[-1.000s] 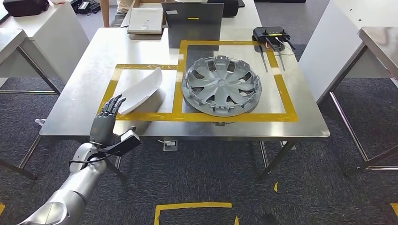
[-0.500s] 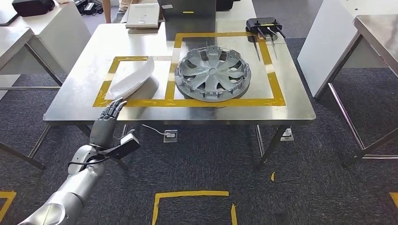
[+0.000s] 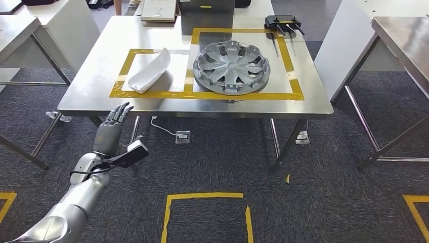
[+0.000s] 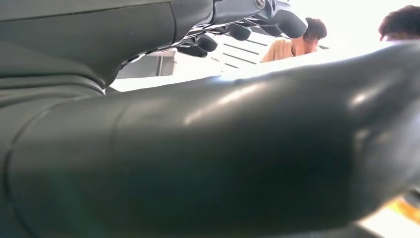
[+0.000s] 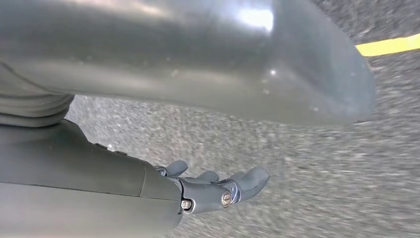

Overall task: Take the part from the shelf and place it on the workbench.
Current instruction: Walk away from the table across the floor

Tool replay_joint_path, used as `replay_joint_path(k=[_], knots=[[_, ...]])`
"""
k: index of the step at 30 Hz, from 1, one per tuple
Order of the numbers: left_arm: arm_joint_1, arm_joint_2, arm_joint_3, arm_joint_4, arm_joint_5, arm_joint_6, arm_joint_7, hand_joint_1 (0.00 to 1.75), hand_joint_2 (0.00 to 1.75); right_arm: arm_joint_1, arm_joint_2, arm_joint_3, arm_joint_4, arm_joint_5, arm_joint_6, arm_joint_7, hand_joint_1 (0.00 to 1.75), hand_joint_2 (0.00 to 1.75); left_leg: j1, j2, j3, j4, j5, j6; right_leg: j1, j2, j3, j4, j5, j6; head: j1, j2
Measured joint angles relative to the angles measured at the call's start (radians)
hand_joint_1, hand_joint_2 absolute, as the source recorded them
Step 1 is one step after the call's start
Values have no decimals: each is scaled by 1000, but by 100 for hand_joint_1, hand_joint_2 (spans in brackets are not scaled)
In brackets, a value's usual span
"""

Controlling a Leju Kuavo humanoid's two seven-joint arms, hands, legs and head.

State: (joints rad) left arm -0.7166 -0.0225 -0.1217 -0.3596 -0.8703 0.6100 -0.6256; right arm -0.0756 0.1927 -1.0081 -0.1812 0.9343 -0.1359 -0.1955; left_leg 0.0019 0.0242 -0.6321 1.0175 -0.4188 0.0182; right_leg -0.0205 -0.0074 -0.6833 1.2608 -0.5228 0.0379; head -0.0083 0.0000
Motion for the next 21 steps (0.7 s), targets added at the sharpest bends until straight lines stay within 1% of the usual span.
replay_joint_path(k=[1,2,3,4,5,6,7,8,9,10,11,12,13,14,15,16,17,18,19,20,21], knots=[[0,0,0,0,0,0,0,0,0,-1,0,-2,0,-1,0,0,0,0,1,7,-15,8,6,-5,0,-13,46,-63,11,4,0,0],[0,2,0,-1,0,0,0,0,0,-4,0,-3,0,-2,1,-1,0,0,1,14,-28,17,12,-10,3,-30,91,-126,11,2,2,0],[0,4,0,-2,0,1,-1,0,0,-5,0,-5,0,-2,1,-1,0,0,0,22,-34,23,16,-16,7,-41,121,-175,7,-5,3,0],[0,5,0,-2,1,2,-2,0,0,-7,0,-8,0,-4,1,-1,0,0,-3,30,-36,27,21,-21,10,-47,133,-200,-4,-15,4,0],[-1,6,0,-2,2,3,-4,0,0,-8,0,-10,0,-6,1,-1,0,0,-4,37,-36,27,25,-26,13,-43,132,-205,-3,-29,4,0],[-1,6,0,-2,3,4,-5,0,0,-7,0,-13,0,-8,1,-1,0,0,-4,45,-35,26,31,-31,12,-32,125,-205,5,-41,3,0],[-2,6,0,-2,4,5,-5,0,0,-7,0,-14,0,-10,1,-1,0,0,-2,44,-38,28,28,-38,11,-25,119,-209,12,-49,3,0],[-1,6,0,-2,6,5,-6,0,0,-8,0,-16,0,-12,1,0,0,0,-1,35,-44,39,9,-45,10,-18,110,-211,23,-57,3,0],[0,7,0,-2,7,6,-6,0,0,-9,0,-17,0,-13,2,0,0,0,1,21,-55,67,-28,-50,8,-11,98,-213,37,-64,2,0],[0,9,0,-2,8,6,-7,0,0,-10,0,-18,0,-13,2,0,0,0,2,3,-69,116,-78,-54,8,-3,85,-213,50,-68,2,0],[1,10,0,-2,9,6,-7,0,0,-10,0,-19,0,-14,2,0,0,0,1,-10,-83,180,-129,-55,8,7,69,-213,63,-70,1,0],[2,11,0,-1,9,6,-7,0,0,-10,0,-20,0,-14,3,0,0,0,1,-16,-94,244,-165,-54,9,17,54,-213,75,-71,1,0],[4,11,0,-1,9,6,-7,0,0,-9,0,-21,0,-14,3,1,0,0,1,-19,-95,289,-180,-52,10,27,38,-213,88,-71,1,0],[6,12,0,-1,9,6,-8,0,0,-9,0,-21,0,-15,3,1,0,0,1,-21,-81,302,-174,-48,12,37,23,-212,100,-70,1,0],[6,11,0,-1,9,6,-8,0,0,-9,0,-22,0,-15,3,1,0,0,0,-26,-49,277,-153,-42,13,47,9,-212,112,-69,1,0],[6,11,0,-2,9,6,-9,0,0,-9,1,-22,0,-15,3,1,0,0,-1,-38,-1,221,-130,-33,14,58,-4,-212,124,-67,1,0],[5,12,0,-3,9,7,-10,0,0,-10,2,-22,0,-15,3,1,0,0,-2,-60,53,146,-125,-22,15,68,-16,-213,136,-64,1,0],[4,12,0,-5,10,7,-12,0,0,-10,2,-23,0,-15,3,1,0,0,-4,-79,97,82,-125,-19,14,78,-22,-216,149,-59,1,0],[3,13,0,-6,11,9,-13,0,0,-10,3,-23,0,-15,3,2,0,0,-5,-94,125,36,-129,-16,12,88,-25,-222,162,-52,1,0],[2,13,0,-8,12,10,-14,0,0,-10,4,-24,0,-15,4,2,0,0,-7,-99,135,12,-134,-17,8,98,-26,-230,175,-44,0,0],[1,13,0,-8,13,11,-14,0,0,-8,4,-25,0,-15,4,3,0,0,-9,-91,133,5,-123,-18,7,111,-25,-240,190,-35,-2,0]])
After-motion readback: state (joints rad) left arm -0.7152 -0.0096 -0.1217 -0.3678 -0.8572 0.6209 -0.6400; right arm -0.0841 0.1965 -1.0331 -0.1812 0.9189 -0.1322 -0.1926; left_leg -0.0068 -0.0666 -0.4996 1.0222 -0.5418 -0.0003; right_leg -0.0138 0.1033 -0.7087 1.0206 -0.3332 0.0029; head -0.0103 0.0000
